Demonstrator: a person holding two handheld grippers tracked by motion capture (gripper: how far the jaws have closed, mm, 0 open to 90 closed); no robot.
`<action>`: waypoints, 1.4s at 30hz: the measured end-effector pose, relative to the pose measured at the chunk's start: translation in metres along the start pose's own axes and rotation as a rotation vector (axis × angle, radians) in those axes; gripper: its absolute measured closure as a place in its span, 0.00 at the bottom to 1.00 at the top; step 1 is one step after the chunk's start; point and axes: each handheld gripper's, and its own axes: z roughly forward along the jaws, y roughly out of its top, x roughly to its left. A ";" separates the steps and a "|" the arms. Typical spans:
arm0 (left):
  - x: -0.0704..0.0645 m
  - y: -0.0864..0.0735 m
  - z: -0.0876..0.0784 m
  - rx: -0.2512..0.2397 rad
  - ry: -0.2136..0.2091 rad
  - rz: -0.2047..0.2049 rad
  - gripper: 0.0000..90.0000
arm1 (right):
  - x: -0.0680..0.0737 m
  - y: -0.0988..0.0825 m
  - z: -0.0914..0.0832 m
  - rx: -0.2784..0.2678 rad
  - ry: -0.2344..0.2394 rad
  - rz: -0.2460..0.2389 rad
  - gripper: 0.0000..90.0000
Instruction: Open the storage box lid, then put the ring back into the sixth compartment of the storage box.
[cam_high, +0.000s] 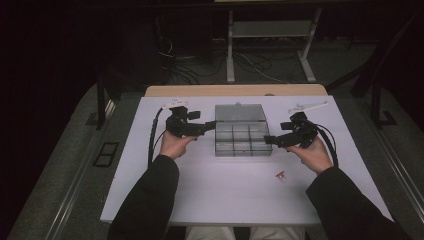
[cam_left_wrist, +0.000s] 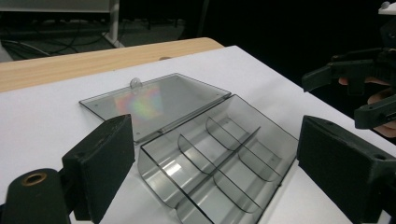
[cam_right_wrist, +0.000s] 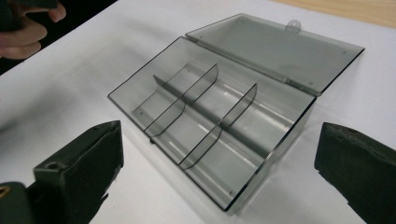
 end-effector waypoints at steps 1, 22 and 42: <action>-0.001 -0.001 -0.001 0.000 -0.002 0.001 0.11 | 0.001 -0.001 -0.001 0.001 0.002 0.000 0.01; -0.021 -0.024 -0.021 0.013 -0.037 0.042 0.08 | 0.010 -0.035 -0.010 0.054 0.011 -0.025 0.01; -0.038 -0.049 -0.038 -0.002 -0.077 0.042 0.06 | 0.008 -0.068 -0.009 0.151 -0.010 -0.035 0.01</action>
